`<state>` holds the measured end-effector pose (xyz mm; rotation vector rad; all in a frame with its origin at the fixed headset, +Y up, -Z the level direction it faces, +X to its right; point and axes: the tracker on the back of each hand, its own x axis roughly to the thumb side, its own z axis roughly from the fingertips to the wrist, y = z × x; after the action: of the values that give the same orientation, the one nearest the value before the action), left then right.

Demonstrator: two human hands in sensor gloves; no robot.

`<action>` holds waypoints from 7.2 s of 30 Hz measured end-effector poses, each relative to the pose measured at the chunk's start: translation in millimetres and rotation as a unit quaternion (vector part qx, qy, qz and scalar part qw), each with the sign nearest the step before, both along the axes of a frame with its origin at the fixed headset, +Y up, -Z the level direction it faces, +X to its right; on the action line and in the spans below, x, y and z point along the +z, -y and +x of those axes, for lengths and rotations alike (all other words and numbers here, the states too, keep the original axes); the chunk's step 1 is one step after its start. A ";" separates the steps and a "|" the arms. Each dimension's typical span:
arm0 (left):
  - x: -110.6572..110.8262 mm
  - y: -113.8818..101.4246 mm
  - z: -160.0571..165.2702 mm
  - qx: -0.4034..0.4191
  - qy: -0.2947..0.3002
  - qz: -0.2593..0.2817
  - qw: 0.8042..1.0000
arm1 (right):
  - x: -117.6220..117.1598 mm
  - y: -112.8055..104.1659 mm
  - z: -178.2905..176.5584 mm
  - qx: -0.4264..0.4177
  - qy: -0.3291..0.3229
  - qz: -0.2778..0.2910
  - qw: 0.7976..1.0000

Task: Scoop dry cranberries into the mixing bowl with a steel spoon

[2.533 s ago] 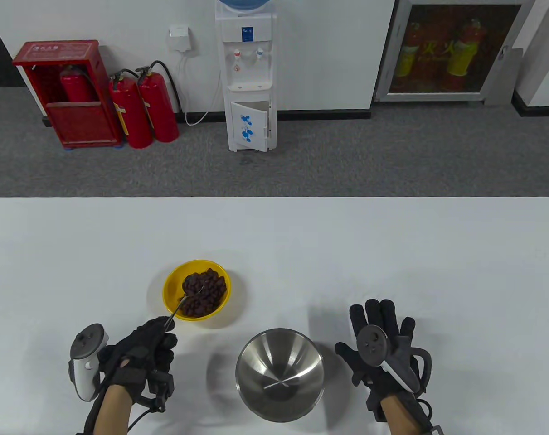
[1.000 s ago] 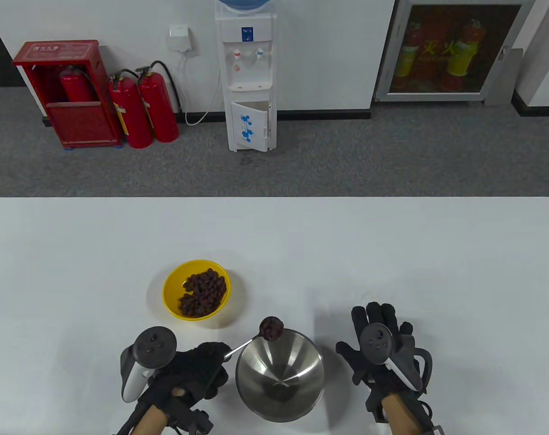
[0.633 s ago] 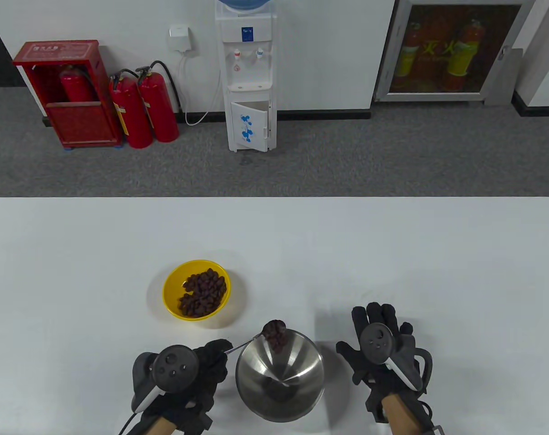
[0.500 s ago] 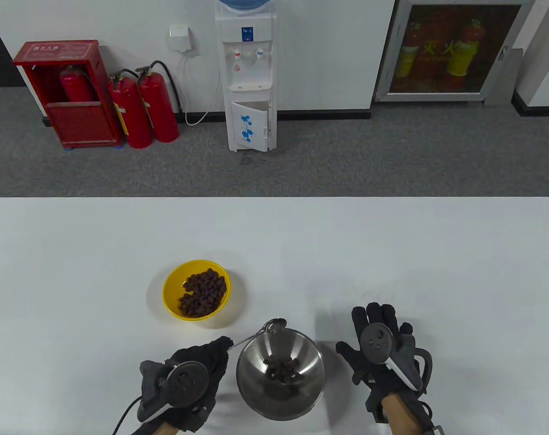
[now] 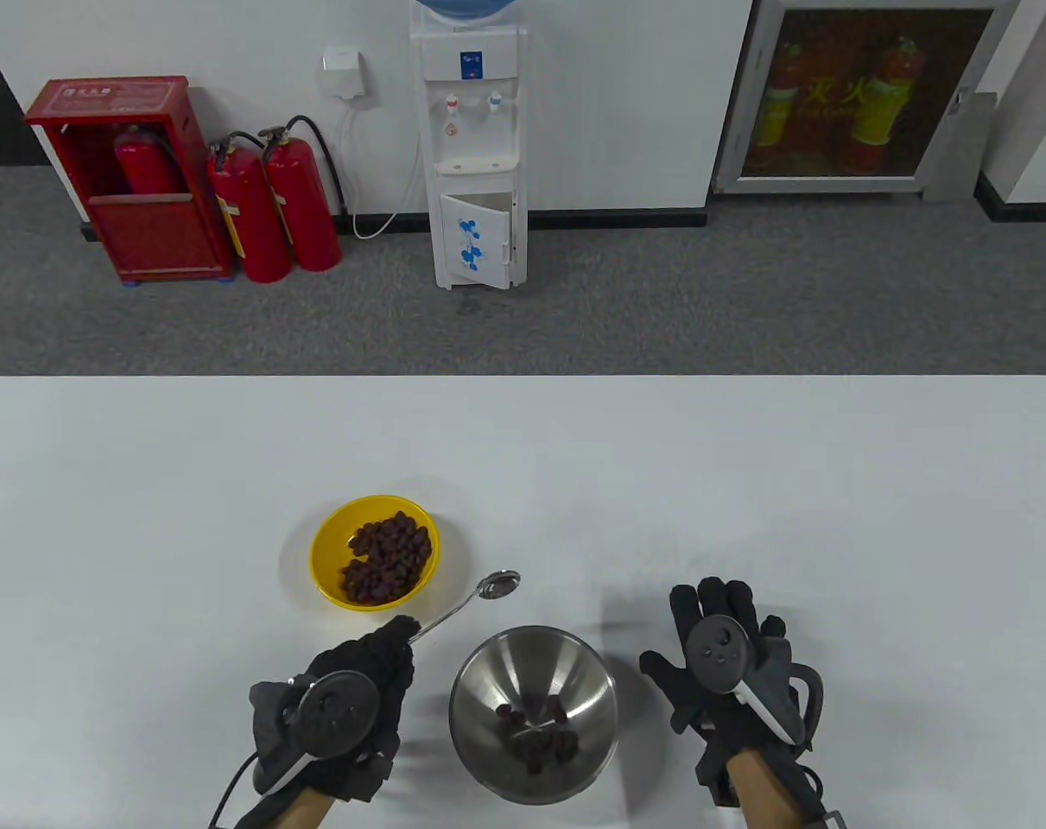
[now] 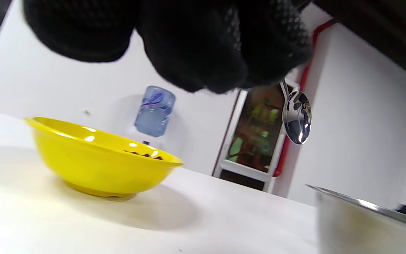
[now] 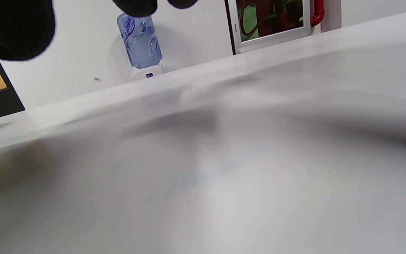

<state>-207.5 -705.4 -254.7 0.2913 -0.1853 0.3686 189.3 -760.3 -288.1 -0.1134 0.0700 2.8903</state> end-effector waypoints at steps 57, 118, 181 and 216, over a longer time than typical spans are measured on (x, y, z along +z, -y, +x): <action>-45.9 13.1 -77.0 0.124 -0.214 -0.252 0.936 | -1.5 4.2 0.0 -0.019 -0.005 -0.011 1.000; -22.6 76.8 -113.7 0.552 -0.106 -0.323 0.761 | -1.9 2.9 1.2 0.003 -0.003 -0.006 1.000; -4.6 27.8 -11.6 0.379 0.118 -0.349 0.849 | -2.2 4.8 5.1 -0.018 0.003 -0.020 1.000; 4.3 9.7 6.8 0.121 0.107 -0.143 0.976 | -2.5 6.3 3.9 -0.023 -0.001 -0.024 0.999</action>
<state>-200.7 -715.1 -250.4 -0.0135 -0.3062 0.6631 193.2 -766.6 -290.6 -0.1160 0.1414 2.8435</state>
